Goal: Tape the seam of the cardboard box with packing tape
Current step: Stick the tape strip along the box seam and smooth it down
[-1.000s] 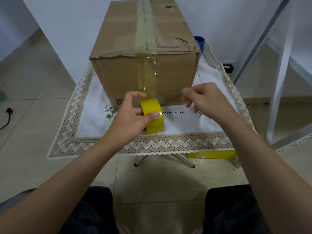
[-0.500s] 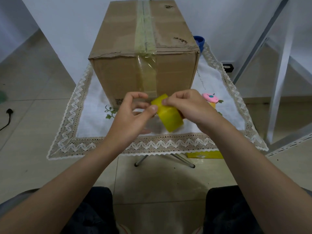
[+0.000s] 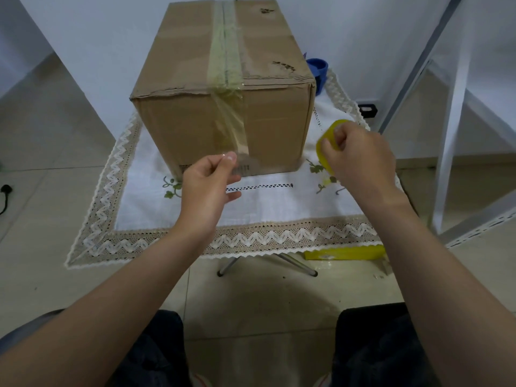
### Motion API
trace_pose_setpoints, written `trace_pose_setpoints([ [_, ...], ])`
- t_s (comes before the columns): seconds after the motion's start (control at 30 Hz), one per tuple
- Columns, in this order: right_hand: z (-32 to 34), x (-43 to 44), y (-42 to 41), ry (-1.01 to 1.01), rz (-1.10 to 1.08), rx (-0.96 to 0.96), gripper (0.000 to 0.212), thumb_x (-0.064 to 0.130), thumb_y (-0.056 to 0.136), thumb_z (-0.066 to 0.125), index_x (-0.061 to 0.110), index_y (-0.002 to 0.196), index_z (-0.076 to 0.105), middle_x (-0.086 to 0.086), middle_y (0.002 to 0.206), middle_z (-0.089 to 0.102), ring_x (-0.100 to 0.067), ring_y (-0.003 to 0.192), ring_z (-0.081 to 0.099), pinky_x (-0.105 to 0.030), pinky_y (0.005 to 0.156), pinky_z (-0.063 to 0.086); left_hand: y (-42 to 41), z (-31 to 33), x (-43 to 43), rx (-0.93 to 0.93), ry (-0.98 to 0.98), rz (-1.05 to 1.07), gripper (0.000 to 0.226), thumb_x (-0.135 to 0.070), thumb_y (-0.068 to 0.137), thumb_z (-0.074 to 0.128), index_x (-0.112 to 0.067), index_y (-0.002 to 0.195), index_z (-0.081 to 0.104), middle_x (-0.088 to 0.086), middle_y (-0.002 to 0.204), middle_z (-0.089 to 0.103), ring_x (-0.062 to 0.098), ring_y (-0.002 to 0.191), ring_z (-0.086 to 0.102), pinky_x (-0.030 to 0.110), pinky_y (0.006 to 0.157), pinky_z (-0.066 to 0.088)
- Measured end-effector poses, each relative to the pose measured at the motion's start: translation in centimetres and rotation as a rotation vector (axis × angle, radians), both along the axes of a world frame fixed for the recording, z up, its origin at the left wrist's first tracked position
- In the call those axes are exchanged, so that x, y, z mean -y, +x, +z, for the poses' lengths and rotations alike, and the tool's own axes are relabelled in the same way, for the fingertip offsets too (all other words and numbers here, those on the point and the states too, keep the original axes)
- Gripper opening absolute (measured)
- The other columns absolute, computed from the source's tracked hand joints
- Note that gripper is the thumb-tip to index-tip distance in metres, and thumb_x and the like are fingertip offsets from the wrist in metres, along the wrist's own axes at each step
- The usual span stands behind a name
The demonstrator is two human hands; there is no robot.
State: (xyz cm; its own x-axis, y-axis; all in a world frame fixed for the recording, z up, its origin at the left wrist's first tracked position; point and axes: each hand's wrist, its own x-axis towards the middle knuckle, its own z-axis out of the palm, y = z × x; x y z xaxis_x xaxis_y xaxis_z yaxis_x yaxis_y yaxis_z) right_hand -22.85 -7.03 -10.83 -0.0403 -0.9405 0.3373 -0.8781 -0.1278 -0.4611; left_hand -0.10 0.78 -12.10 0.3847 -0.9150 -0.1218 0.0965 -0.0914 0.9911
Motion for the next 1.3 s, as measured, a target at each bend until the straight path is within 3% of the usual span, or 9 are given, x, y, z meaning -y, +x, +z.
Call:
trace_pose_setpoints([
  [0.13, -0.1, 2.1, -1.3, -0.081, -0.023, -0.014, 0.023, 0.038, 0.100, 0.062, 0.015, 0.098, 0.068, -0.007, 0.092, 0.073, -0.034, 0.087, 0.066, -0.043, 0.077, 0.051, -0.4, 0.0, 0.2, -0.045, -0.003, 0.012, 0.018, -0.027, 0.101, 0.065, -0.018, 0.088, 0.073, -0.003, 0.098, 0.074, 0.015, 0.097, 0.072, 0.030, 0.074, 0.061],
  [0.2, -0.2, 3.0, -1.6, -0.126, -0.032, -0.032, 0.024, 0.039, 0.100, 0.063, 0.017, 0.106, 0.071, -0.006, 0.099, 0.075, -0.032, 0.093, 0.067, -0.048, 0.088, 0.052, -0.5, -0.1, 0.3, -0.075, 0.003, 0.021, 0.015, -0.024, 0.101, 0.067, -0.016, 0.089, 0.073, -0.003, 0.092, 0.075, 0.015, 0.094, 0.072, 0.029, 0.075, 0.061],
  [0.37, -1.5, 4.4, -1.5, -0.134, -0.028, -0.103, 0.025, 0.035, 0.102, 0.061, 0.016, 0.112, 0.073, -0.009, 0.103, 0.074, -0.034, 0.099, 0.065, -0.047, 0.084, 0.051, -0.7, -0.1, 0.3, -0.123, -0.032, 0.084, 0.015, -0.012, 0.100, 0.065, -0.013, 0.085, 0.068, 0.003, 0.100, 0.081, 0.016, 0.094, 0.074, 0.029, 0.078, 0.061],
  [0.53, -2.6, 5.6, -0.8, -0.067, -0.026, -0.129, 0.024, 0.033, 0.101, 0.061, 0.018, 0.114, 0.074, -0.014, 0.109, 0.071, -0.038, 0.115, 0.058, -0.046, 0.083, 0.049, -1.1, 0.0, 0.4, -0.236, -0.058, 0.070, 0.021, -0.007, 0.099, 0.065, -0.014, 0.080, 0.063, 0.003, 0.095, 0.081, 0.016, 0.089, 0.074, 0.030, 0.078, 0.059],
  [0.77, -3.7, 6.2, -0.1, 0.089, -0.047, -0.129, 0.031, 0.033, 0.098, 0.066, 0.023, 0.128, 0.071, -0.021, 0.124, 0.064, -0.040, 0.126, 0.052, -0.049, 0.098, 0.049, -1.1, 0.0, 0.6, -0.334, -0.030, 0.008, 0.013, -0.006, 0.099, 0.064, -0.006, 0.088, 0.069, 0.006, 0.085, 0.078, 0.017, 0.080, 0.074, 0.028, 0.077, 0.061],
  [0.97, -1.0, 5.0, 2.3, -0.125, 0.045, 0.137, 0.042, 0.018, 0.097, 0.059, 0.018, 0.139, 0.058, -0.003, 0.133, 0.064, -0.026, 0.134, 0.045, -0.040, 0.102, 0.046, -0.8, -0.1, 1.1, -0.361, -0.005, 0.011, 0.011, -0.002, 0.098, 0.064, -0.005, 0.088, 0.067, 0.007, 0.083, 0.075, 0.014, 0.073, 0.070, 0.026, 0.076, 0.061],
  [1.1, 0.3, 3.1, 3.6, -0.293, 0.074, 0.274, 0.049, 0.013, 0.090, 0.057, 0.012, 0.139, 0.051, -0.007, 0.141, 0.052, -0.028, 0.132, 0.045, -0.041, 0.106, 0.043, -0.8, -0.2, 1.3, -0.393, 0.009, 0.026, 0.010, 0.001, 0.096, 0.065, -0.003, 0.088, 0.069, 0.005, 0.077, 0.074, 0.013, 0.070, 0.069, 0.023, 0.070, 0.060],
  [1.17, 0.9, 2.2, 4.4, -0.349, 0.090, 0.306, 0.052, 0.008, 0.087, 0.057, 0.010, 0.138, 0.049, -0.010, 0.147, 0.046, -0.029, 0.136, 0.042, -0.044, 0.111, 0.040, -0.9, -0.1, 1.4, -0.422, 0.004, 0.015, 0.004, 0.002, 0.095, 0.066, -0.001, 0.098, 0.066, 0.005, 0.075, 0.074, 0.014, 0.070, 0.069, 0.022, 0.068, 0.060],
  [1.3, 2.3, 0.4, 5.8, -0.421, 0.193, 0.299, 0.048, 0.009, 0.088, 0.059, 0.010, 0.136, 0.053, -0.009, 0.151, 0.044, -0.028, 0.140, 0.040, -0.047, 0.115, 0.037, -0.8, 0.1, 1.5, -0.473, -0.006, -0.006, 0.027, 0.005, 0.093, 0.068, -0.003, 0.117, 0.059, 0.006, 0.076, 0.075, 0.015, 0.068, 0.069, 0.025, 0.069, 0.061],
])
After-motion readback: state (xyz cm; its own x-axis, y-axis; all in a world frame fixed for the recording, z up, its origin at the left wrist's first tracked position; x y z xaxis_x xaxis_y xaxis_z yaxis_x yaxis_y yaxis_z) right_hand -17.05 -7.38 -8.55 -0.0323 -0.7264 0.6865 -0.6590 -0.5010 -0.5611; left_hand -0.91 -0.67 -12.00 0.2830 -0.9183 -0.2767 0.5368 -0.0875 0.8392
